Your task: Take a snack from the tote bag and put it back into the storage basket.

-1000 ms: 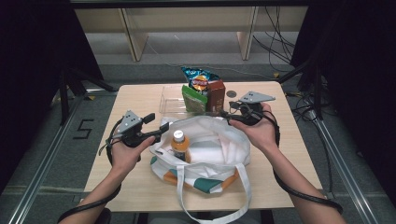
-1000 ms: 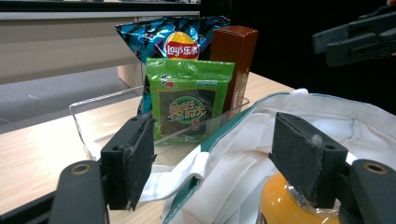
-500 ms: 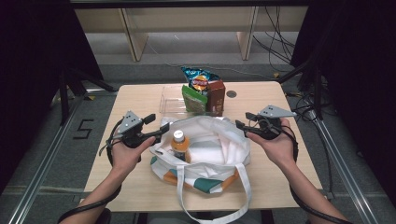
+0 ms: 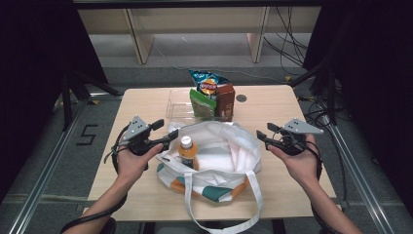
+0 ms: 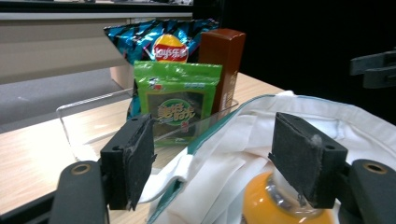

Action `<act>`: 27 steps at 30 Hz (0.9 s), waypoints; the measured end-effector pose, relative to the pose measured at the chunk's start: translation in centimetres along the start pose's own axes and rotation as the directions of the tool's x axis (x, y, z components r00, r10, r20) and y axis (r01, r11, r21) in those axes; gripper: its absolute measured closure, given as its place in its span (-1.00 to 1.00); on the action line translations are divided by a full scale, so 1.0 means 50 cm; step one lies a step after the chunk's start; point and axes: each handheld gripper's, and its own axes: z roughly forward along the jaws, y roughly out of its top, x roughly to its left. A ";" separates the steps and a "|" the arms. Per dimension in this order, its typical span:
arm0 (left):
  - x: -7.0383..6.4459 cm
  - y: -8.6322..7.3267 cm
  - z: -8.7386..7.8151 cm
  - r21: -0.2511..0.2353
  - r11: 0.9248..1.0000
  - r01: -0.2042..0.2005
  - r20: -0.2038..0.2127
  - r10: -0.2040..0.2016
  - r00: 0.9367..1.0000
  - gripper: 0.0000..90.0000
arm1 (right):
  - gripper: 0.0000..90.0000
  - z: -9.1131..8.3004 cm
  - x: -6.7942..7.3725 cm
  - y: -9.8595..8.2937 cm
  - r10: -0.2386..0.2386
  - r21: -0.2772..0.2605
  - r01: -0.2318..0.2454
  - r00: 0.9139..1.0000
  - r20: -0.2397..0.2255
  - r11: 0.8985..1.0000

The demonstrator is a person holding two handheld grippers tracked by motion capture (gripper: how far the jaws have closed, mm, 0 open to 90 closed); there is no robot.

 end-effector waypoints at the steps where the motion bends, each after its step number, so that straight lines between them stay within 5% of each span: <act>1: -0.001 0.001 0.000 -0.005 1.000 -0.002 0.004 0.002 1.000 -0.35 | 0.04 0.001 -0.003 -0.003 0.004 -0.019 -0.003 1.000 0.003 1.000; 11: -0.040 0.007 -0.009 -0.030 1.000 -0.004 0.072 0.006 0.997 -0.33 | 0.04 0.000 -0.004 -0.009 0.012 -0.005 -0.012 1.000 0.003 1.000; 20: -0.062 -0.013 0.006 0.001 1.000 -0.005 0.100 0.005 0.995 -0.27 | 0.04 0.005 -0.006 -0.012 -0.002 0.003 0.002 1.000 0.020 1.000; 22: -0.067 -0.023 0.015 0.010 1.000 -0.008 0.117 0.007 0.993 -0.24 | 0.04 0.002 -0.003 -0.013 0.026 0.019 -0.027 0.999 0.021 0.999; 25: -0.073 -0.033 0.024 0.036 0.999 -0.023 0.117 0.018 0.993 -0.18 | 0.04 0.002 -0.011 -0.013 -0.015 0.008 0.015 1.000 0.028 1.000; 27: -0.076 -0.038 0.028 0.033 0.999 -0.020 0.113 0.016 0.993 -0.12 | 0.04 0.001 -0.006 -0.015 0.023 0.029 -0.024 1.000 0.016 0.999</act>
